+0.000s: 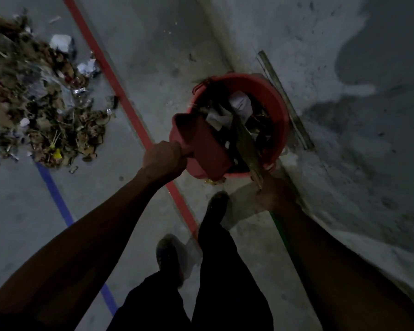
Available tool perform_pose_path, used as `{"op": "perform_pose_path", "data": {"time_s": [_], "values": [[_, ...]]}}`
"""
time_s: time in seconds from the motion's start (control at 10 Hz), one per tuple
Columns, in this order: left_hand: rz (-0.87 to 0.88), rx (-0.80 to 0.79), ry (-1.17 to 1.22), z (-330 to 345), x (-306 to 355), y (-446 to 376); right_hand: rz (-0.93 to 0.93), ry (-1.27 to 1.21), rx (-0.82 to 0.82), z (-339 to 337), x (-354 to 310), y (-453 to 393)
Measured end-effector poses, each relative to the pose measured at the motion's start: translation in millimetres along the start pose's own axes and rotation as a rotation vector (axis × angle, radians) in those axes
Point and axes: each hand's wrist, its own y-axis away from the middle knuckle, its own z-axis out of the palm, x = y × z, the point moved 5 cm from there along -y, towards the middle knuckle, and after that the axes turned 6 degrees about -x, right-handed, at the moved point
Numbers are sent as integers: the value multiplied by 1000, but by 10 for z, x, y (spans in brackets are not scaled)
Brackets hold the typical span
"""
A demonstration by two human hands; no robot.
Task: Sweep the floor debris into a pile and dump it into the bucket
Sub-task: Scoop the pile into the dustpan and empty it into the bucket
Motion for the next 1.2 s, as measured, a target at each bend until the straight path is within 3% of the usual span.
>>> {"op": "perform_pose_path", "data": {"time_s": [0.4,0.6,0.9,1.2], "values": [[108,93,108,311,-827,1180,-89,-372,195,473,-46,1327],[153,149,165,410,-1219,2024,-142,-795,151,862,-239,2234],[-74,270,550,969,-1909,2841,-249,-807,131,1354,-577,2830],[-422,120,758,1551,-2276,2851,-296,-483,18,1758,-889,2253]]}}
